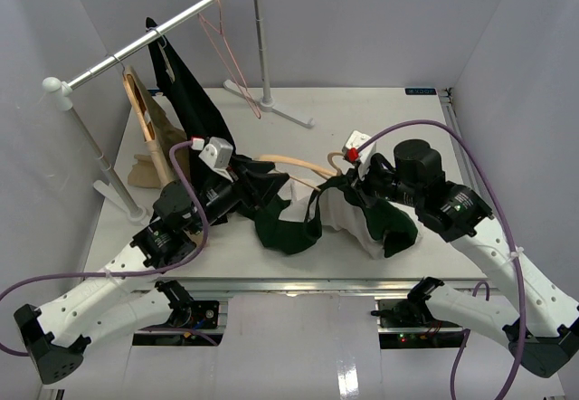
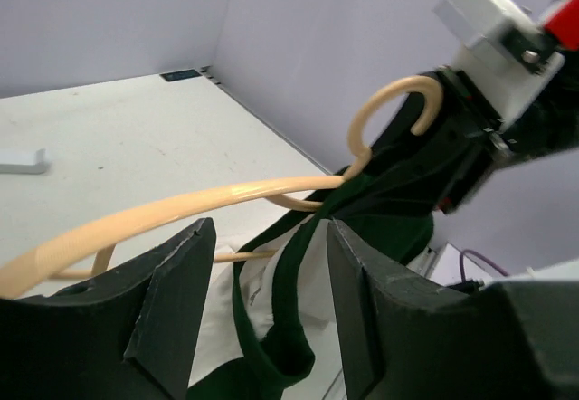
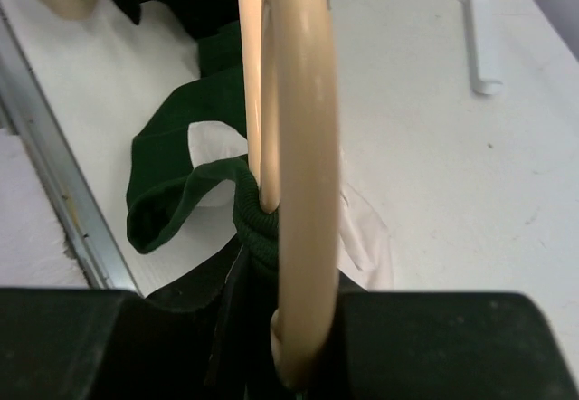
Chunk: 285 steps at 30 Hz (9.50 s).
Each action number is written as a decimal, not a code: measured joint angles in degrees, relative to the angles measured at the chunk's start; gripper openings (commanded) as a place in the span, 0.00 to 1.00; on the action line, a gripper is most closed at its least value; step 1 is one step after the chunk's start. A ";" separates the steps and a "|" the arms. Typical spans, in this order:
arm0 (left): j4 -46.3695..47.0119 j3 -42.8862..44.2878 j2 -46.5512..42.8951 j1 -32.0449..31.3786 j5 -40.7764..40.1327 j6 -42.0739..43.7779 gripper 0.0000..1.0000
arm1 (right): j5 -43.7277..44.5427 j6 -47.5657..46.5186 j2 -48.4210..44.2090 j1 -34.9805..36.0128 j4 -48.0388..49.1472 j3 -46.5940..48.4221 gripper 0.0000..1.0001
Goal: Place the t-shirt on the hanger
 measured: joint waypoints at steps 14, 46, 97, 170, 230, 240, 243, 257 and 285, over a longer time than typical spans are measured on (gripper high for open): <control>-9.11 -1.02 15.03 -0.01 0.71 -11.29 0.62 | 8.12 4.02 -2.69 0.00 2.83 -0.49 0.08; -0.93 -0.85 32.52 -0.04 9.16 -19.22 0.00 | 10.05 7.71 -2.66 0.00 9.49 -6.51 0.08; -33.46 37.56 43.25 26.78 18.16 -15.06 0.00 | 13.19 9.13 -14.83 0.02 3.50 -10.98 0.08; -47.65 38.08 22.50 9.43 1.86 32.30 0.50 | 3.01 9.73 -9.18 -0.04 12.47 -12.43 0.08; -52.08 33.21 27.14 13.19 33.70 60.90 0.63 | -0.56 10.21 -23.11 -0.04 -3.69 -9.43 0.08; -49.66 32.25 26.53 13.19 38.23 64.00 0.38 | -3.02 10.18 -22.49 -0.07 -3.52 -9.43 0.08; -51.50 32.28 27.02 13.43 40.13 65.13 0.34 | -3.54 10.29 -21.49 -0.21 -3.36 -9.42 0.08; -59.01 34.95 28.11 13.00 45.84 66.94 0.49 | -7.17 10.10 -16.36 -0.27 -2.79 -8.25 0.08; -65.64 47.23 41.27 8.47 49.46 61.03 0.00 | -6.67 3.59 -13.25 -0.55 -0.79 -6.90 0.08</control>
